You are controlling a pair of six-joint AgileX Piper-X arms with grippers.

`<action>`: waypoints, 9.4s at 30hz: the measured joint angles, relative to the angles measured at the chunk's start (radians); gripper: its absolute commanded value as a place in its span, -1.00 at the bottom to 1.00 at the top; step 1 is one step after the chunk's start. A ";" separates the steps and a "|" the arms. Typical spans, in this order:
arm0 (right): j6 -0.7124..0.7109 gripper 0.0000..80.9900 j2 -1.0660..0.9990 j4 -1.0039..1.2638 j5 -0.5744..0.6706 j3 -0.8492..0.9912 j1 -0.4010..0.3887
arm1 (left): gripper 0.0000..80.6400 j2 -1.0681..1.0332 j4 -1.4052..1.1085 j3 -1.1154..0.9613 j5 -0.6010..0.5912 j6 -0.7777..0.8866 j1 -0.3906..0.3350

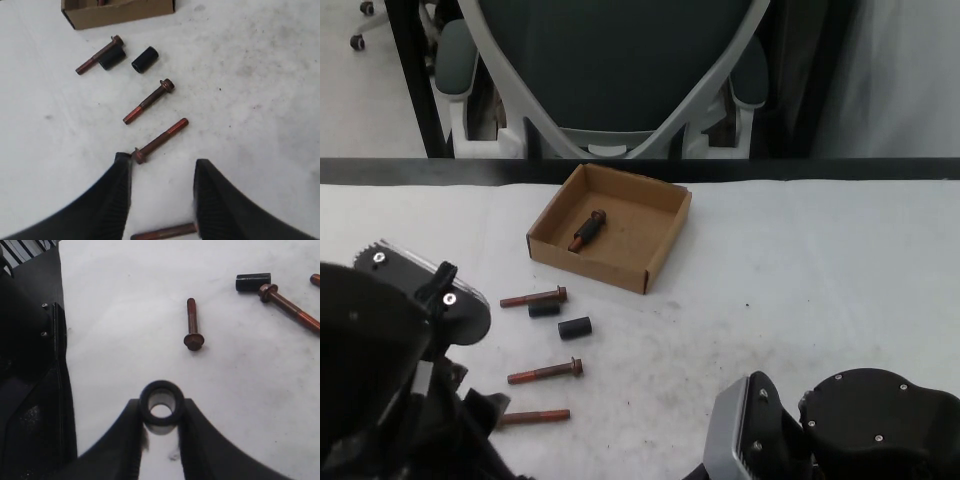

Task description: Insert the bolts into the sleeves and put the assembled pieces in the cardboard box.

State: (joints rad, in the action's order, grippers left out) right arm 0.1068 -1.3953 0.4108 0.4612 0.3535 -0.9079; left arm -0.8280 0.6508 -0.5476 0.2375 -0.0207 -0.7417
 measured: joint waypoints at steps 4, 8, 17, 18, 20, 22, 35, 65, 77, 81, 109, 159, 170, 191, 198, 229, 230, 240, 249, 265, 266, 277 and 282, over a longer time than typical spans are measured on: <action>0.000 -0.99 0.000 0.000 0.025 0.000 0.000 | -0.05 -0.007 0.110 -0.045 0.000 -0.082 0.000; 0.002 -0.99 0.000 0.000 0.043 0.000 0.000 | -0.05 -0.044 0.163 -0.057 0.000 -0.181 0.000; 0.006 -0.99 0.000 0.000 0.067 0.000 0.000 | -0.05 -0.249 0.196 -0.056 0.122 -0.488 0.001; 0.006 -0.99 0.000 0.000 0.069 0.000 0.000 | -0.05 -0.271 0.195 -0.056 0.147 -0.516 0.001; 0.006 -0.99 0.000 0.000 0.071 0.000 0.000 | -0.07 -0.306 0.195 -0.056 0.196 -0.575 0.001; 0.006 -0.99 0.000 0.000 0.073 0.000 0.000 | -0.14 -0.338 0.197 -0.057 0.217 -0.618 0.001; 0.006 -0.99 0.000 0.000 0.091 0.000 0.000 | -0.31 -0.394 0.099 -0.057 0.173 -0.736 0.001; 0.006 -0.99 0.000 0.000 0.124 0.000 0.000 | -0.31 -0.394 0.115 -0.059 -0.088 -0.855 0.005; 0.006 -0.99 0.000 0.000 0.170 0.000 0.000 | -0.31 -0.521 0.127 -0.078 -0.089 -0.899 0.016; 0.006 -0.99 0.000 0.000 0.174 0.000 0.000 | -0.31 -0.550 0.120 -0.082 -0.087 -0.913 0.022; 0.006 -0.99 0.000 0.000 0.195 0.000 0.000 | -0.99 -0.636 0.087 -0.086 -0.091 -0.951 0.022; -0.079 -0.99 0.000 -0.112 -0.059 -0.005 -0.069 | -0.98 0.221 -0.544 0.252 -0.349 -0.026 -0.117; -0.107 -0.99 0.000 -0.112 -0.168 -0.005 -0.069 | -0.98 0.225 -0.955 0.397 -0.419 0.074 -0.118; -0.128 -0.99 0.000 -0.112 -0.190 0.048 -0.130 | -0.98 0.189 -0.957 0.417 -0.464 0.013 -0.118; -0.130 -0.99 0.000 -0.114 -0.212 0.048 -0.130 | -0.98 0.140 -0.951 0.417 -0.464 0.013 -0.118; -0.173 -0.99 0.112 -0.195 -0.281 0.067 -0.174 | -0.98 0.133 -0.951 0.417 -0.516 0.015 -0.118; -0.173 -0.99 0.112 -0.195 -0.282 0.067 -0.176 | -0.98 0.133 -0.951 0.417 -0.516 0.015 -0.118; -0.173 -0.99 0.112 -0.195 -0.282 0.068 -0.178 | -0.98 0.133 -0.951 0.417 -0.517 0.015 -0.118; -0.173 -0.99 0.112 -0.195 -0.282 0.077 -0.178 | -0.98 0.133 -0.951 0.417 -0.523 0.015 -0.118; -0.187 -0.99 0.202 -0.290 -0.329 0.077 -0.180 | -0.98 0.133 -0.967 0.417 -0.523 0.015 -0.118; -0.188 -0.99 0.207 -0.295 -0.331 0.077 -0.180 | -0.98 0.133 -0.969 0.417 -0.523 0.015 -0.118; -0.195 -0.99 0.220 -0.299 -0.336 0.077 -0.180 | -0.98 0.133 -1.003 0.415 -0.621 0.037 -0.118; -0.195 -0.99 0.220 -0.298 -0.336 0.077 -0.180 | -0.98 0.133 -1.003 0.415 -0.621 0.042 -0.118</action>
State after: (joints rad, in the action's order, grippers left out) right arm -0.0879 -1.1755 0.1131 0.1252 0.4300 -1.0877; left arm -0.6945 -0.3519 -0.1322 -0.3833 0.0215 -0.8600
